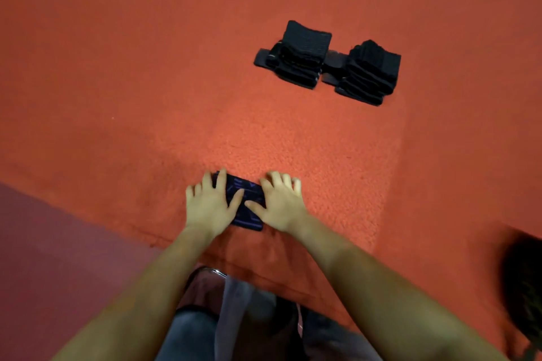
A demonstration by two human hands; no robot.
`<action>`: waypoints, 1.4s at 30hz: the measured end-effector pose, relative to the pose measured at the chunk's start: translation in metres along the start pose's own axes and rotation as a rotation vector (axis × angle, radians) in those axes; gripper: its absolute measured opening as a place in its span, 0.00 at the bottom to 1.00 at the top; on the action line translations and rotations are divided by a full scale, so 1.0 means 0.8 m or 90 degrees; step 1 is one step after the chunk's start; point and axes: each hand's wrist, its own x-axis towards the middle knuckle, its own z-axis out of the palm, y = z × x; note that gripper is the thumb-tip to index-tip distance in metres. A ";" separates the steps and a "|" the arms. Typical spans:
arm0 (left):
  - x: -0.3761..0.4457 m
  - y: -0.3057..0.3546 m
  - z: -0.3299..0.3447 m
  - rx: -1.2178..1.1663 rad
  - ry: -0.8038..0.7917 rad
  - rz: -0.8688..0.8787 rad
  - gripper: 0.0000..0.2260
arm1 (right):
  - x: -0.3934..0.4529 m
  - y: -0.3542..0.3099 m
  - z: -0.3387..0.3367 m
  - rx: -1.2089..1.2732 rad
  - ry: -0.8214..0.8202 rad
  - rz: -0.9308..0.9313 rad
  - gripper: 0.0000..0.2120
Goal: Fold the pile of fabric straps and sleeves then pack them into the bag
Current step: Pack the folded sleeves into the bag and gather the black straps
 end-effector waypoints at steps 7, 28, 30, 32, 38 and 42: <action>0.006 0.002 0.015 -0.104 0.054 0.067 0.29 | 0.011 0.000 0.018 0.063 -0.044 0.048 0.29; 0.062 0.097 -0.001 -0.014 0.013 0.303 0.33 | -0.030 0.100 0.010 0.120 0.049 0.221 0.34; 0.068 0.092 0.001 0.015 -0.014 0.307 0.33 | -0.030 0.097 0.015 0.153 0.028 0.238 0.34; 0.073 0.089 0.003 0.016 -0.042 0.321 0.33 | -0.030 0.095 0.018 0.171 0.029 0.232 0.30; 0.068 0.090 0.009 -0.059 0.032 0.361 0.30 | -0.033 0.085 0.028 0.187 0.095 0.217 0.25; 0.067 0.096 0.011 -0.040 0.110 0.398 0.23 | -0.037 0.091 0.030 0.171 0.135 0.200 0.26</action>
